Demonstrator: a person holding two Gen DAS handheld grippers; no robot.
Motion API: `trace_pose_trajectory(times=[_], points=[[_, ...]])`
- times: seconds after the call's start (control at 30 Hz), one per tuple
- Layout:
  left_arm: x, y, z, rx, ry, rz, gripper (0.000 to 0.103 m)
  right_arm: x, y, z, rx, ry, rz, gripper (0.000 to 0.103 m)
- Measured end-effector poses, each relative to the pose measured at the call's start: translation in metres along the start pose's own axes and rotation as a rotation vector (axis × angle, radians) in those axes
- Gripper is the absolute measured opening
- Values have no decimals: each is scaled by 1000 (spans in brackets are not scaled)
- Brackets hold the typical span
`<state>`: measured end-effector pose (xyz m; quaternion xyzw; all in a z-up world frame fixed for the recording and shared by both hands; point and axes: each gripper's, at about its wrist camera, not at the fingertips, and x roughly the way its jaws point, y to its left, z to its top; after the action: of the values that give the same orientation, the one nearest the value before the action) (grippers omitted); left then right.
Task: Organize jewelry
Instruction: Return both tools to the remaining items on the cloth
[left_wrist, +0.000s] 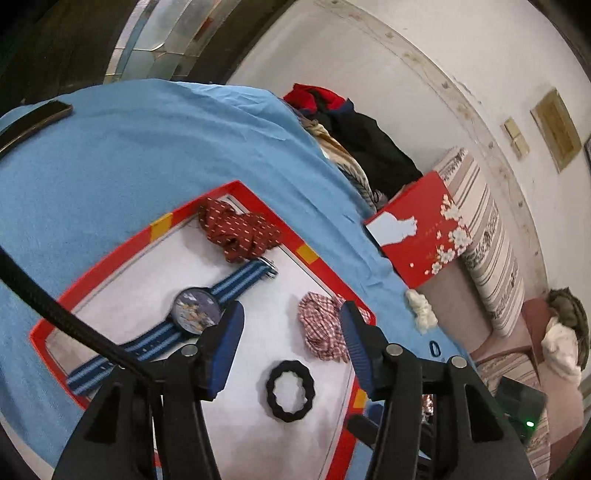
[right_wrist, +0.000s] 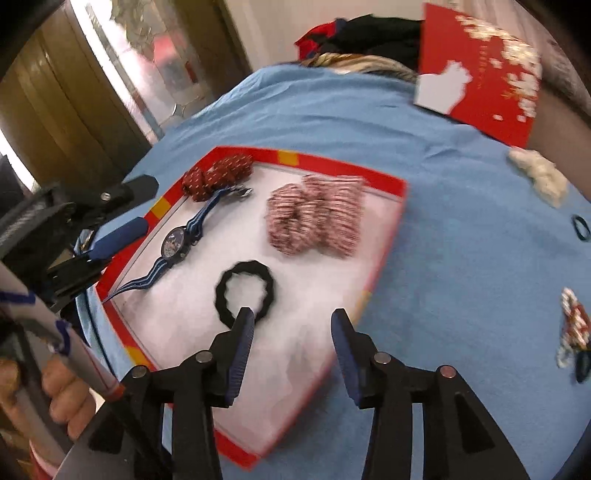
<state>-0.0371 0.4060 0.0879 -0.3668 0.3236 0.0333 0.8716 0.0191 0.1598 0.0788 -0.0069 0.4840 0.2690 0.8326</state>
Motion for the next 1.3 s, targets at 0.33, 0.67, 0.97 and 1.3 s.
trace_pose_trajectory(times=[0.33, 0.67, 0.97, 1.3], points=[[18, -66, -39, 178, 84, -49, 52, -71, -122, -80, 207, -32, -183, 53], [69, -152, -116, 364, 254, -96, 54, -121, -245, -125, 441, -82, -353, 53], [112, -181, -146, 376, 368, -85, 54, -113, -300, -85, 524, -146, -361, 53], [131, -179, -144, 337, 407, -61, 54, -87, -325, -58, 549, -118, -346, 9]])
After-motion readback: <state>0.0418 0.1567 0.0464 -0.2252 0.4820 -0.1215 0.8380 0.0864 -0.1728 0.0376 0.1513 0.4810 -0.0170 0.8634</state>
